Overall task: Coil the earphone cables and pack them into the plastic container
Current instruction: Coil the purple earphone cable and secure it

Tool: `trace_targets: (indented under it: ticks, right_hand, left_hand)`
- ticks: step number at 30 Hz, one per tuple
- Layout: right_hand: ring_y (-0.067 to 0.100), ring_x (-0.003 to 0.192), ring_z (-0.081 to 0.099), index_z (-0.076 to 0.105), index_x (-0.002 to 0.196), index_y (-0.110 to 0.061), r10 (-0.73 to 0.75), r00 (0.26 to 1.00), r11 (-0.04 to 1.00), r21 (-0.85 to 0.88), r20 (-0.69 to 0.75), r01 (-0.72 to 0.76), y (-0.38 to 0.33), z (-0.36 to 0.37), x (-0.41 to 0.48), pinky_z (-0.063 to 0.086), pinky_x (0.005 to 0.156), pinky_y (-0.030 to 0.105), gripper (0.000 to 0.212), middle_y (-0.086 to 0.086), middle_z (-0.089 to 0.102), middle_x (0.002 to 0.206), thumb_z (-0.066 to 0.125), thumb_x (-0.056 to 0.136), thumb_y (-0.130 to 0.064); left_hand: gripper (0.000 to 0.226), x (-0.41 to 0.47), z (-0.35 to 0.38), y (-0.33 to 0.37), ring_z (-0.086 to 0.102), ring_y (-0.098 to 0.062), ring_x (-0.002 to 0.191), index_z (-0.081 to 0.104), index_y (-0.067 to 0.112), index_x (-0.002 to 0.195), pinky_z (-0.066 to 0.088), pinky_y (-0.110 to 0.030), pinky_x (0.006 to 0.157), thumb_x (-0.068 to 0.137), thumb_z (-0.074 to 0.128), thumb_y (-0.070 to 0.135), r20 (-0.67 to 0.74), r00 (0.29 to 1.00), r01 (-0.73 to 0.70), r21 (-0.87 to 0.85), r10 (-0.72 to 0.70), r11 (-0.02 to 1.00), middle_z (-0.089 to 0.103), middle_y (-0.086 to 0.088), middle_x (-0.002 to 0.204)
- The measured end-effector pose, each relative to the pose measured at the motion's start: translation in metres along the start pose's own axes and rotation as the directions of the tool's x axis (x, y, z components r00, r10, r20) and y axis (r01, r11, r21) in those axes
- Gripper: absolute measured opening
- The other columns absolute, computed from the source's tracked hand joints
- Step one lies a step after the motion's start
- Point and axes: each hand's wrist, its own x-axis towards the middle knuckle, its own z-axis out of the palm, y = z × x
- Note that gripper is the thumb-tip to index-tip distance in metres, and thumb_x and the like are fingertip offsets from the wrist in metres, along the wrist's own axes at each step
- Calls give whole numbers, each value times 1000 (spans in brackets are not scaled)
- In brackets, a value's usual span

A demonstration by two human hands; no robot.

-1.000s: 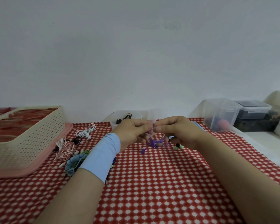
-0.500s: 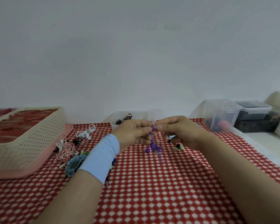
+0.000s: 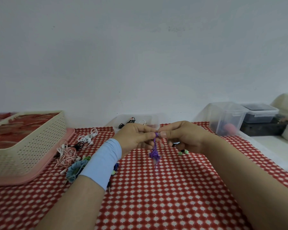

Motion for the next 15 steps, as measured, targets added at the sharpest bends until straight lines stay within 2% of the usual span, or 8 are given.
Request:
trace_targets:
  ticks: [4,8,13,15]
  right_hand:
    - [8,56,55,80,101,-8,8,1000,1000,12,0,-8,2,0,1,25,43,20,17,1,73,73,74,86,-12]
    - [9,57,56,81,100,-9,18,1000,1000,-22,-25,-19,2,-1,4,28,51,25,29,2,73,74,79,73,-21]
    - [6,50,55,81,85,-15,65,997,995,-76,-49,-68,2,3,4,25,49,25,11,1,71,68,80,74,-18]
    - [7,49,56,79,88,-12,70,995,994,-77,-75,-76,2,3,4,26,51,25,9,0,71,67,80,79,-13]
  left_hand:
    - [15,-1,3,0,67,-13,64,72,2,102,57,-23,62,90,64,-1,-10,1000,-18,10,18,1000,73,-8,74]
    - [15,0,5,0,67,-12,61,70,0,103,57,-22,60,90,63,-3,-17,1000,-23,8,23,1000,71,-8,72]
    - [13,0,3,-1,68,-14,63,73,5,95,60,-25,64,89,64,-3,-18,999,-34,112,37,993,72,-6,68]
    - [14,0,4,-1,68,-14,62,73,5,96,60,-25,64,89,64,-3,-20,999,-38,122,40,992,71,-7,68]
